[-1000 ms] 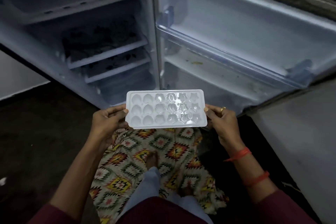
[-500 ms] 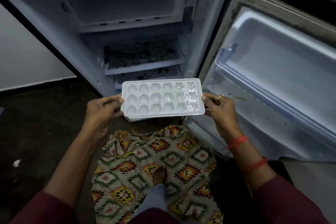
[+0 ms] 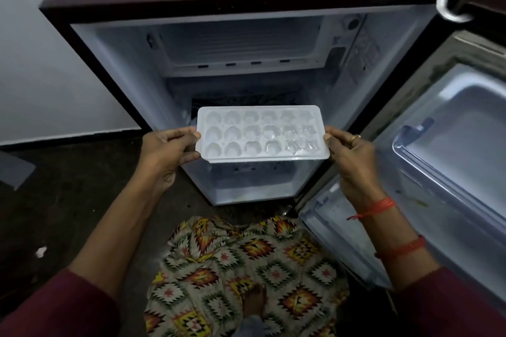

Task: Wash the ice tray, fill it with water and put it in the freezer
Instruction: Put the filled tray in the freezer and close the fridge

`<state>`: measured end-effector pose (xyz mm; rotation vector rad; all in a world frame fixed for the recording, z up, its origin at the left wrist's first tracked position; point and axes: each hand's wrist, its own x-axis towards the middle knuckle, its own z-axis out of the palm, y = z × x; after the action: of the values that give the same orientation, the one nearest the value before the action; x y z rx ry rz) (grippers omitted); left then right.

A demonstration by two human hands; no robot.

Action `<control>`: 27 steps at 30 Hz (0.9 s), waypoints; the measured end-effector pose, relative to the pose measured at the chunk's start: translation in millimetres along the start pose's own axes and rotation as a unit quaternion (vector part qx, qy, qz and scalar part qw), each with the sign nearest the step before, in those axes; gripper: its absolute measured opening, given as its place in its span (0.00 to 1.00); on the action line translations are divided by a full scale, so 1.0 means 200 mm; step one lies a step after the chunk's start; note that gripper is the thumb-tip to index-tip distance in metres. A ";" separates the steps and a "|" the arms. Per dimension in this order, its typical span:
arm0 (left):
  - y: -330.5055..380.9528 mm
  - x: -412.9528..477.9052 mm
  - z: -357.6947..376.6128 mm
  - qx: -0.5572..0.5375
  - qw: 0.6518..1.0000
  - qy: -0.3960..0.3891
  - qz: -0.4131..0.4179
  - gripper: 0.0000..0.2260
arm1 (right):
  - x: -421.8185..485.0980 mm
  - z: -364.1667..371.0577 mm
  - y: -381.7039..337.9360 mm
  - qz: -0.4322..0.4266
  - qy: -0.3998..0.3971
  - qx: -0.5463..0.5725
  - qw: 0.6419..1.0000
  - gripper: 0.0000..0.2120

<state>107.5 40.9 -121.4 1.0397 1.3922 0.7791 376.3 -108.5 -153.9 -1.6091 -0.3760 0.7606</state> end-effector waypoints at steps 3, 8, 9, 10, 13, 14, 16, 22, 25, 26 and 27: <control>0.07 0.08 0.04 -0.007 1.000 0.003 0.008 0.05 | 0.12 0.06 -0.06 -0.005 0.011 0.012 1.000 0.11; 0.19 0.21 0.10 -0.027 0.999 0.007 0.017 0.01 | 0.30 0.14 -0.19 -0.022 0.002 0.035 0.999 0.06; 0.21 0.24 0.10 -0.030 0.999 0.009 0.018 0.02 | 0.33 0.16 -0.22 -0.023 -0.003 0.040 0.999 0.06; 0.23 0.27 0.11 -0.035 0.999 0.011 0.019 0.02 | 0.36 0.17 -0.23 -0.022 -0.010 0.045 0.999 0.07; 0.28 0.34 0.13 -0.048 0.998 0.013 0.026 0.03 | 0.45 0.21 -0.26 -0.018 -0.025 0.054 0.998 0.11; 0.29 0.36 0.14 -0.053 0.998 0.012 0.030 0.04 | 0.47 0.22 -0.26 -0.016 -0.028 0.059 0.998 0.11; 0.31 0.40 0.16 -0.061 0.997 0.007 0.038 0.04 | 0.52 0.24 -0.28 -0.011 -0.034 0.079 0.996 0.11; 0.35 0.54 0.20 -0.077 0.997 -0.016 0.028 0.02 | 0.61 0.29 -0.32 -0.015 -0.061 0.102 0.993 0.10; 0.35 0.61 0.21 -0.094 0.995 -0.009 0.027 0.01 | 0.65 0.32 -0.34 -0.028 -0.065 0.119 0.990 0.11; 0.36 0.63 0.21 -0.099 0.995 -0.011 0.027 0.01 | 0.66 0.33 -0.35 -0.029 -0.066 0.122 0.990 0.11; 0.36 0.64 0.21 -0.103 0.994 -0.011 0.029 0.01 | 0.68 0.34 -0.35 -0.032 -0.067 0.123 0.990 0.11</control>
<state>168.1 181.1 -111.0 0.9283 1.2384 0.9299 442.5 42.0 -123.4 -1.3129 -0.4112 0.8356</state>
